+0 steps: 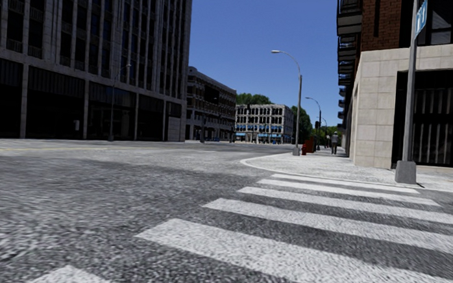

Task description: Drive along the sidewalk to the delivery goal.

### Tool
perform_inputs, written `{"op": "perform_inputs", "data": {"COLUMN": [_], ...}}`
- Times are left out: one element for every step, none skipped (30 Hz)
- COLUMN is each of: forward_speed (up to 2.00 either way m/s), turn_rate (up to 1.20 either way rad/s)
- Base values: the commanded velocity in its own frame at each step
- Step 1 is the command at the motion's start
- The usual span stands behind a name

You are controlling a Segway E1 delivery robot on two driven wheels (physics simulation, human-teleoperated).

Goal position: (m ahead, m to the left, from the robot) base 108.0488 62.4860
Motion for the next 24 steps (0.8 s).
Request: {"op": "perform_inputs", "data": {"forward_speed": [1.49, 1.49, 1.49, 1.49, 1.52, 2.00, 2.00, 2.00, 2.00, 2.00, 2.00, 2.00, 2.00, 2.00, 2.00, 2.00, 2.00, 2.00, 2.00, 2.00, 2.00, 2.00, 2.00, 2.00], "turn_rate": [-0.56, -0.56, -0.56, -0.56, -0.56, -0.56, -0.56, -0.56, -0.56, -0.56, -0.56, -0.56, -0.56, -0.56, -0.56, -0.56, -0.56, -0.56, -0.56, -0.56, -0.56, -0.56, -0.56, -0.56]}}
